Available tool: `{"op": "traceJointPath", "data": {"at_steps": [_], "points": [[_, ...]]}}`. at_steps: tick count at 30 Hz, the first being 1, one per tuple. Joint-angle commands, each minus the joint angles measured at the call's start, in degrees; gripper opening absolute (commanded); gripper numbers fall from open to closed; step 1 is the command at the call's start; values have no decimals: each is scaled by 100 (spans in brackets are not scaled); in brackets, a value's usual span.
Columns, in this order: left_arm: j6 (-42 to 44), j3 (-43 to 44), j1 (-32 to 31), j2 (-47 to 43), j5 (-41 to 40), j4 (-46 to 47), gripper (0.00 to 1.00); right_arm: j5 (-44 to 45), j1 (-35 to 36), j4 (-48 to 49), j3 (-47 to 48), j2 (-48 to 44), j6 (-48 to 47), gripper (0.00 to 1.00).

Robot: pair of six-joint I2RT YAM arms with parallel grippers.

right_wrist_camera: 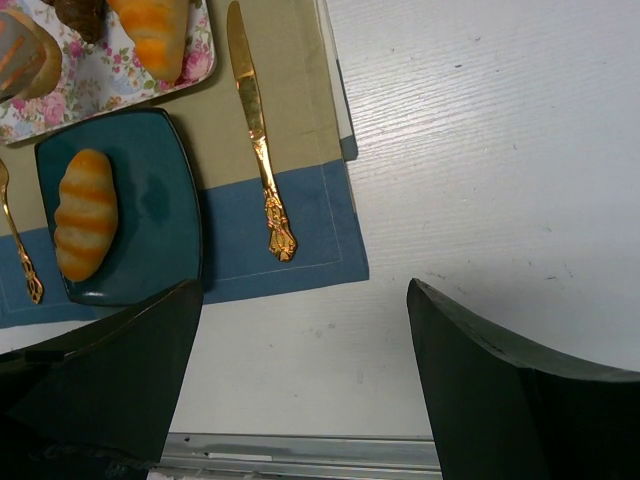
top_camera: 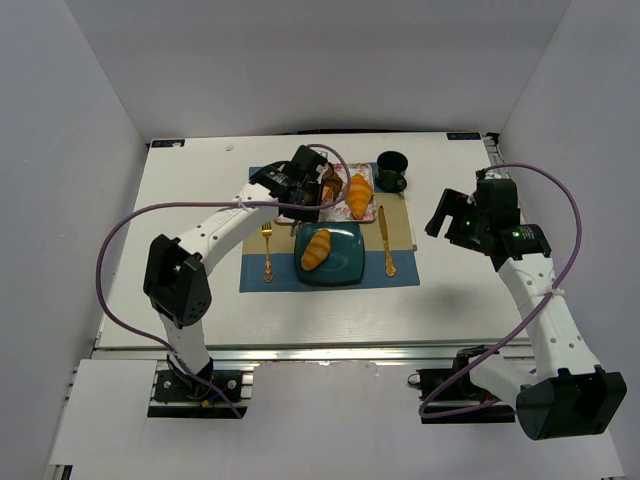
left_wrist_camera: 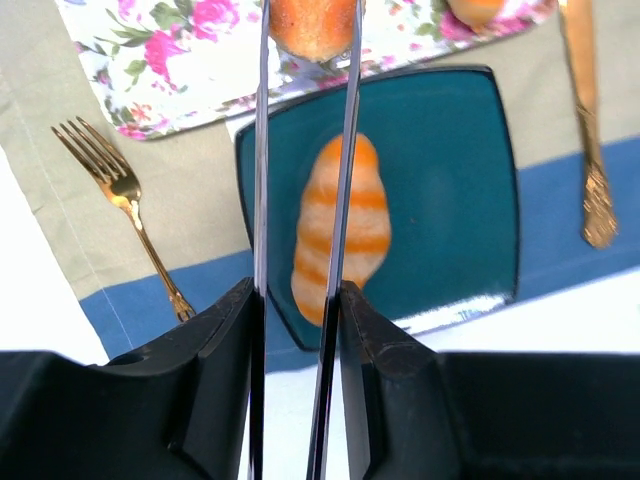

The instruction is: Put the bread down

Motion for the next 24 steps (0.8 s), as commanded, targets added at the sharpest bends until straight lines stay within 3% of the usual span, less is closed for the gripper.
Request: {"op": "traceJointPath", "data": {"at_steps": [1, 6, 16, 24], "points": [[180, 215, 25, -483, 468, -275, 41, -14, 7, 211, 93, -30, 24, 89], [162, -57, -194, -844, 917, -416, 41, -14, 16, 211, -21, -153, 59, 89], [-268, -1006, -809, -1248, 962, -144, 41, -5, 7, 149, -267, -452, 182, 89], [-339, -1227, -906, -1179, 944, -47, 47, -5, 8, 53, -443, -707, 253, 89]]}}
